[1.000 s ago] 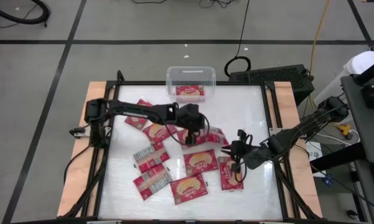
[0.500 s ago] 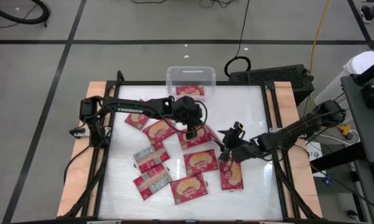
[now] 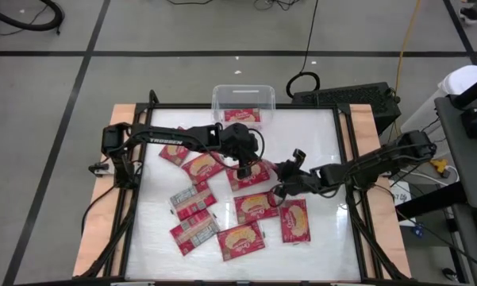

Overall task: Sort popcorn bags into baskets
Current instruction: Put the popcorn bag into the transparent bin

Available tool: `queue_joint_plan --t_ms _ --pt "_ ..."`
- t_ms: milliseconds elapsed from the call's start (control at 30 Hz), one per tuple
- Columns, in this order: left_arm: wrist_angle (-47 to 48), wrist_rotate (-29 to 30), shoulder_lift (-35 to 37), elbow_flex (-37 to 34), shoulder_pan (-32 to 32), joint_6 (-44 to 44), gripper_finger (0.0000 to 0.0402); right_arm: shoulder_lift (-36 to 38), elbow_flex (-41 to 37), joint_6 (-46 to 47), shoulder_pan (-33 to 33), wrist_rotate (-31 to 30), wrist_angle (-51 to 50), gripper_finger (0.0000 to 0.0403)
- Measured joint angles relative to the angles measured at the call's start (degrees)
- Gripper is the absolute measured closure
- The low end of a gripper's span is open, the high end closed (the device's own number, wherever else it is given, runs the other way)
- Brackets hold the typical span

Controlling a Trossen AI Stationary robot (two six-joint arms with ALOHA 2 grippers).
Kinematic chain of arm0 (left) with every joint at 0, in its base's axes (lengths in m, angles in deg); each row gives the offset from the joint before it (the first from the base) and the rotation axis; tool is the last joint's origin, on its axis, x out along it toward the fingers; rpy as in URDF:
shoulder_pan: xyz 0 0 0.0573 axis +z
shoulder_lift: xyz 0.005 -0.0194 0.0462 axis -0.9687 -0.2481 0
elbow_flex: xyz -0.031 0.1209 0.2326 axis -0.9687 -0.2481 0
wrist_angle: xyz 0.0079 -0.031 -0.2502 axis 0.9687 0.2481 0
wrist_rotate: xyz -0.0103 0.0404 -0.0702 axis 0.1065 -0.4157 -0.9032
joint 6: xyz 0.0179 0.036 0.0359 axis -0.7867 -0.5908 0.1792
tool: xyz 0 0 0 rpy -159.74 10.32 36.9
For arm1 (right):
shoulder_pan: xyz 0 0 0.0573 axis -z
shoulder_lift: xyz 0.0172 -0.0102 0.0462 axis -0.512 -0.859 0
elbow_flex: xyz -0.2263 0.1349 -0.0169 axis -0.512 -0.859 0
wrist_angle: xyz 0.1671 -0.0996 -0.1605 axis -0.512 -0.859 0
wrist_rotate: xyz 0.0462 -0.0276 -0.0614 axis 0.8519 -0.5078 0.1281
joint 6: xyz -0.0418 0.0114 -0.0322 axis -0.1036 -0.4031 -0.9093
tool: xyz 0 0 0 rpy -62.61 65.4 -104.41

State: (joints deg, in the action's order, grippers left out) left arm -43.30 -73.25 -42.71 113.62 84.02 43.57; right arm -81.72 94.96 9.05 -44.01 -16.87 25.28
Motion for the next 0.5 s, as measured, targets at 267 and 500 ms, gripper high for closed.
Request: queue_joint_plan --t_ms 267,500 --pt "0.2 0.2 0.0 0.0 -0.3 -4.6 0.0371 2.9 0.0 -3.4 2.1 2.7 -1.3 0.0366" --pt "4.9 5.3 2.3 0.1 -1.5 -8.9 0.0281 7.6 0.0 -4.6 8.2 23.3 -1.8 0.0374"
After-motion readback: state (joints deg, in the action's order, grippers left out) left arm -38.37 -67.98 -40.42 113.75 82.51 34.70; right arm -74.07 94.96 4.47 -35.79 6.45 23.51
